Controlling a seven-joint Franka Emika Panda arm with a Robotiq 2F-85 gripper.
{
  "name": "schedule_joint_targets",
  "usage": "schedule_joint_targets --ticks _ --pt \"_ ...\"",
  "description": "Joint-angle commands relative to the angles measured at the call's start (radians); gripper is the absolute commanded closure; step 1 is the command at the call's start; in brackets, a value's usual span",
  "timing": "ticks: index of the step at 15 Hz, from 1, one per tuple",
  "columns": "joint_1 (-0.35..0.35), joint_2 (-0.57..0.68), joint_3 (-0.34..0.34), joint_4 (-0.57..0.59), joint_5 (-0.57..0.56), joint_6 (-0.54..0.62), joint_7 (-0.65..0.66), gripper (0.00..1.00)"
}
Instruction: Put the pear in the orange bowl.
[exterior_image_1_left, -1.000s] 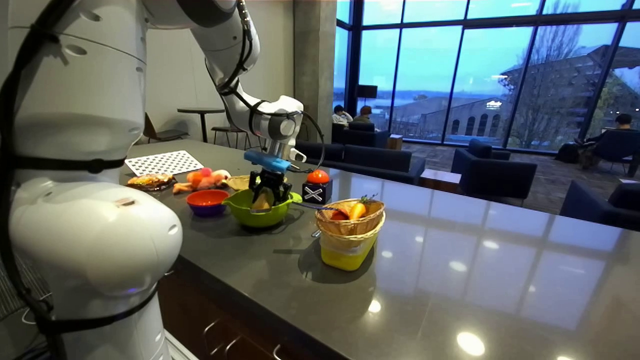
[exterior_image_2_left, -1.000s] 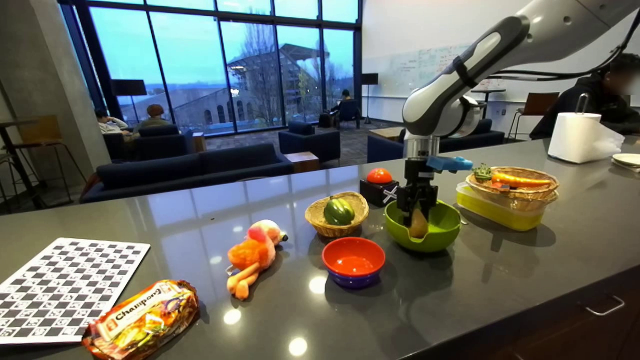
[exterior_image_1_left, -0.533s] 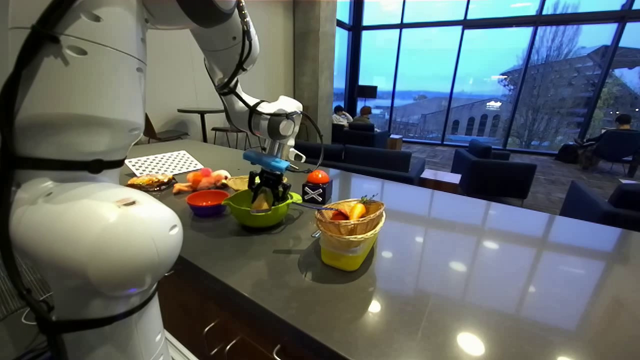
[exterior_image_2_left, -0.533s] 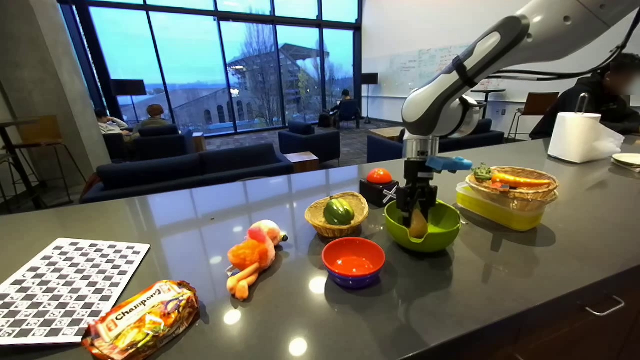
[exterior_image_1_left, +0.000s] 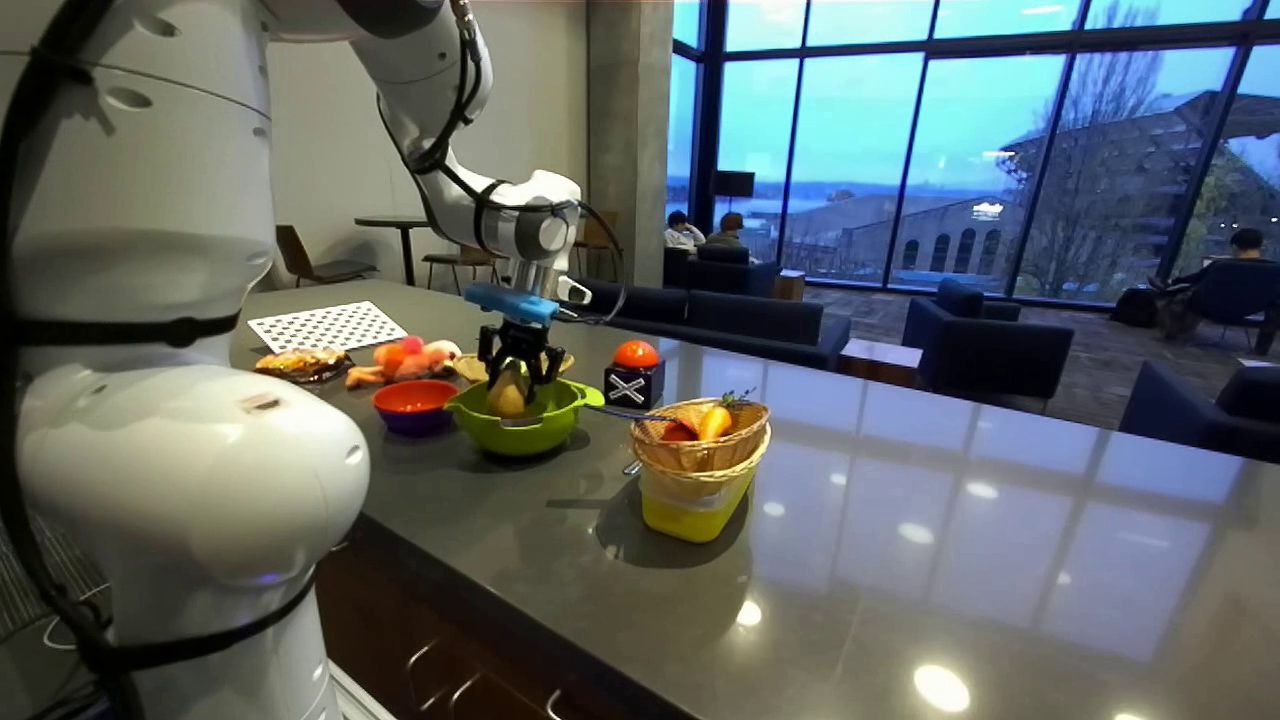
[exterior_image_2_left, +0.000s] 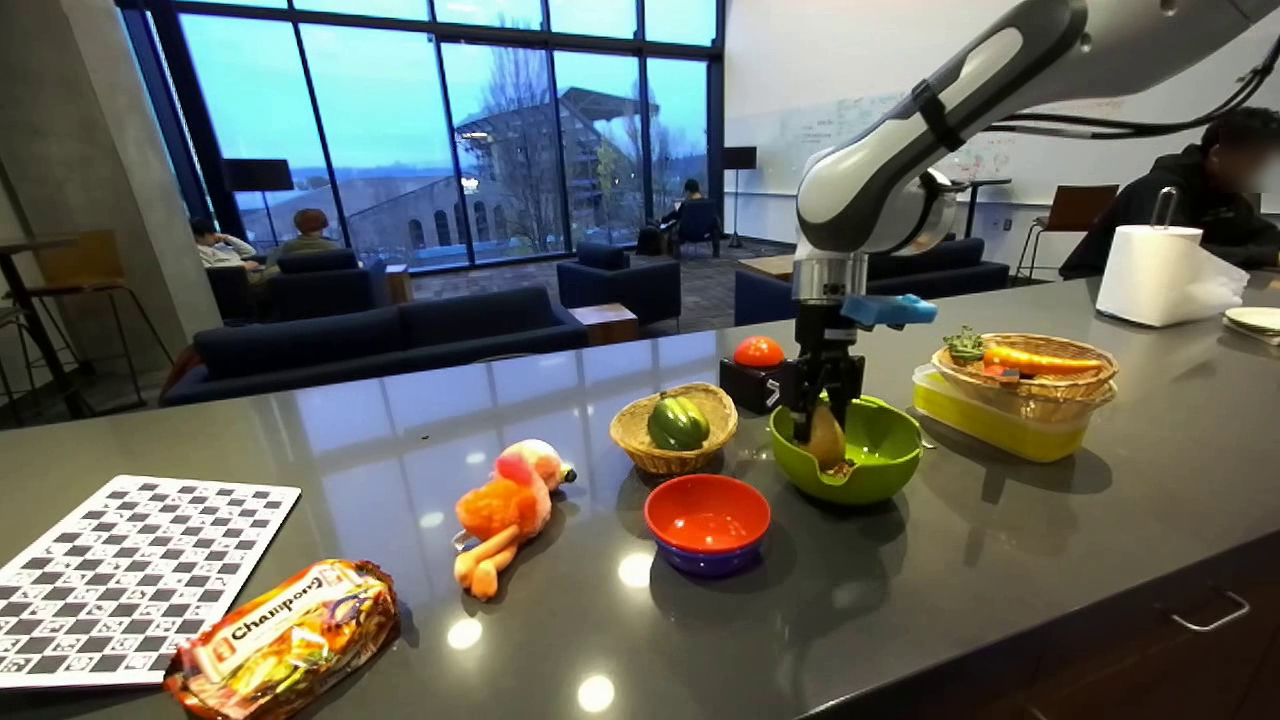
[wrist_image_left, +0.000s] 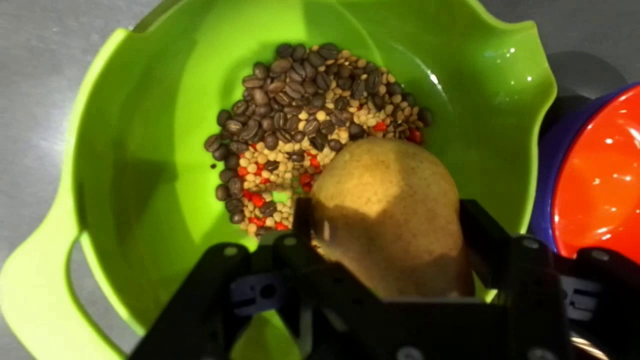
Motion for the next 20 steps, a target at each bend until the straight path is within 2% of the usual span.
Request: schedule_joint_targets --ticks 1,12,20 --pt "0.011 -0.059 0.001 -0.017 -0.040 -0.036 0.046 0.53" --pt "0.056 -0.140 0.035 0.011 -0.136 -0.133 0.100 0.53" --pt "0.095 -0.113 0.078 0.071 -0.199 -0.165 0.080 0.53"
